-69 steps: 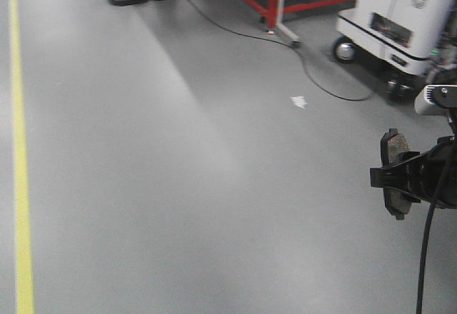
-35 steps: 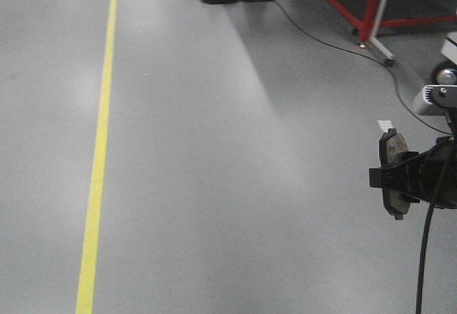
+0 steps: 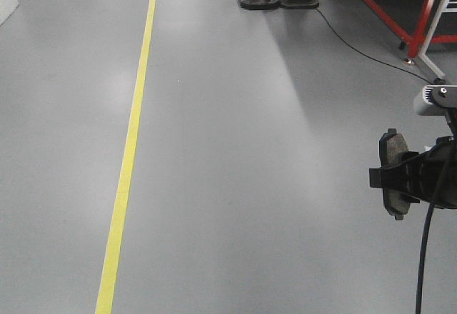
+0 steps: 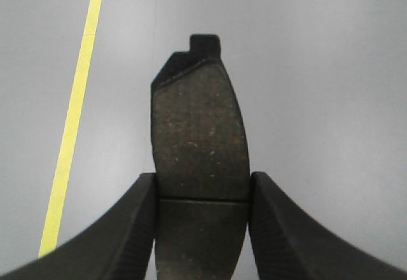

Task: Move and align brake pads A on conveyor
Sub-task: 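Drive the base along the floor past the striped cones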

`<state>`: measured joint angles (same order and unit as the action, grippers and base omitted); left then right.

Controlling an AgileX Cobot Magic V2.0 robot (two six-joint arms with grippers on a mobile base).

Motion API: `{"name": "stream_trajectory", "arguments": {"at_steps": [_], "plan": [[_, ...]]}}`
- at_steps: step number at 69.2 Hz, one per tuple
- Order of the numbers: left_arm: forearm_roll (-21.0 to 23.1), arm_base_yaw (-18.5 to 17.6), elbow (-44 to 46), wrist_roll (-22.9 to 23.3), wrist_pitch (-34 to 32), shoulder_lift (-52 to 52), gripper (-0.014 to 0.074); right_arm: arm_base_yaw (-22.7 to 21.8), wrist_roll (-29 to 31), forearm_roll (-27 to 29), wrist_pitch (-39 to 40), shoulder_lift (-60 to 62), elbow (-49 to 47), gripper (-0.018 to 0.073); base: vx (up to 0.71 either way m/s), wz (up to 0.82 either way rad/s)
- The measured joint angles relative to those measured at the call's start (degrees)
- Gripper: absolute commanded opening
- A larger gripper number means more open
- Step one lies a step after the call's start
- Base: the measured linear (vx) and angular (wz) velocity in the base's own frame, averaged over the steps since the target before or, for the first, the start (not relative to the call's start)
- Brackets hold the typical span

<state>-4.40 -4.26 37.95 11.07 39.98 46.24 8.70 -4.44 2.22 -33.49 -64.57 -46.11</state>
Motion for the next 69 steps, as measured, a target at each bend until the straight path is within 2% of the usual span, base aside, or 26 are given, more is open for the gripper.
{"name": "stream_trajectory", "arguments": {"at_steps": [69], "plan": [[0.0,0.0,0.0,0.0,0.0,0.0,0.0163,0.0,0.0,0.0,0.0,0.0,0.0,0.0067,0.46,0.05]]}}
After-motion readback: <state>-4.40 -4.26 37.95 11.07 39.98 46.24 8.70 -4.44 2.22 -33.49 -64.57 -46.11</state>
